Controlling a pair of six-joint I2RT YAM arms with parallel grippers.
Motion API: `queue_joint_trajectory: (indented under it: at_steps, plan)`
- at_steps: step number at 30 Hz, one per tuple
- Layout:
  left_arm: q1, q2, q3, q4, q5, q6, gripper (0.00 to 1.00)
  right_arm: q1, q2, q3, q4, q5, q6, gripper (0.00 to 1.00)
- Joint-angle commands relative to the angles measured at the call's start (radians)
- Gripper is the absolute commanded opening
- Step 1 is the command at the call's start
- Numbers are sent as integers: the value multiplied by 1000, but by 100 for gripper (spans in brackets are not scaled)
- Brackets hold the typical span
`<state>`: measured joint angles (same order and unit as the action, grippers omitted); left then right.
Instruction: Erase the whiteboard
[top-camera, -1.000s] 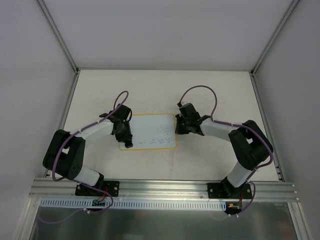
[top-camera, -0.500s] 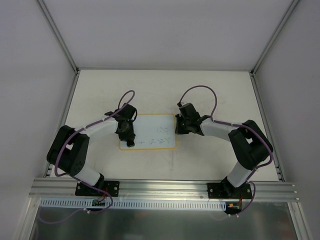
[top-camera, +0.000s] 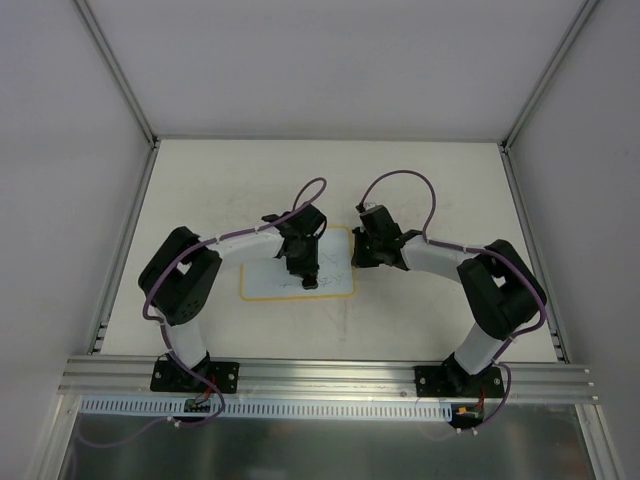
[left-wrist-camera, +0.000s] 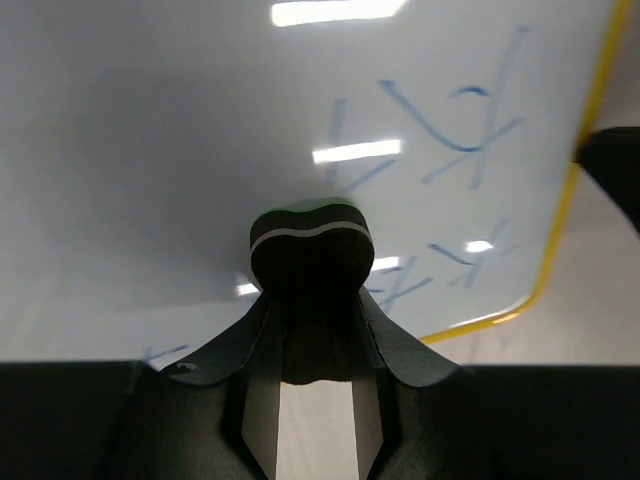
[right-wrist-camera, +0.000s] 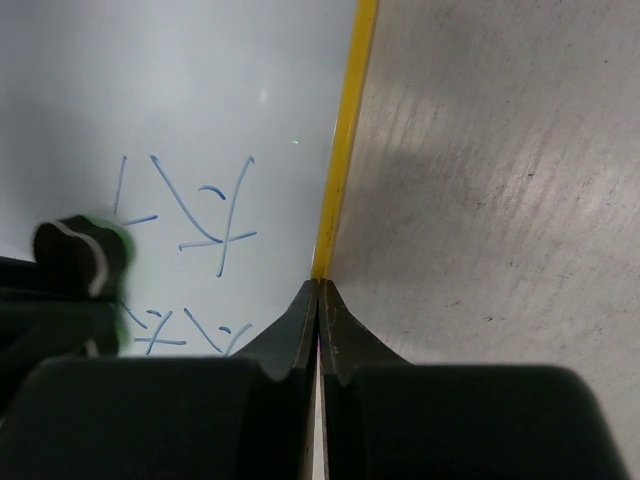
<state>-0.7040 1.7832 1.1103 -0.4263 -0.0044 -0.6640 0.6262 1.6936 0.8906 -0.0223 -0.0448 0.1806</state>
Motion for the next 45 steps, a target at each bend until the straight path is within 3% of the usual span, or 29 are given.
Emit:
queue_joint_trajectory:
  at_steps: [1,4,15,21,29,39,45]
  plan:
    - [-52,81,14,35,90,-54,0,15,41,-32,-59,-9,14,0]
    - [-42,35,-32,32,38,-33,0,15,37,-35,-61,-10,11,0]
    - [230,-344,-291,-15,-92,43,0,15,34,-48,-47,-12,0,0]
    - [322,-398,-371,-28,-138,38,0,15,38,-45,-38,-21,0,0]
    - [336,-418,-411,-2,-243,-16,0,15,41,-48,-33,-30,0,0]
    - [316,-374,-466,54,-226,-62,0,15,47,-48,-25,-38,7,0]
    - [241,-289,-422,54,-192,-69,0,15,51,-47,-22,-41,10,0]
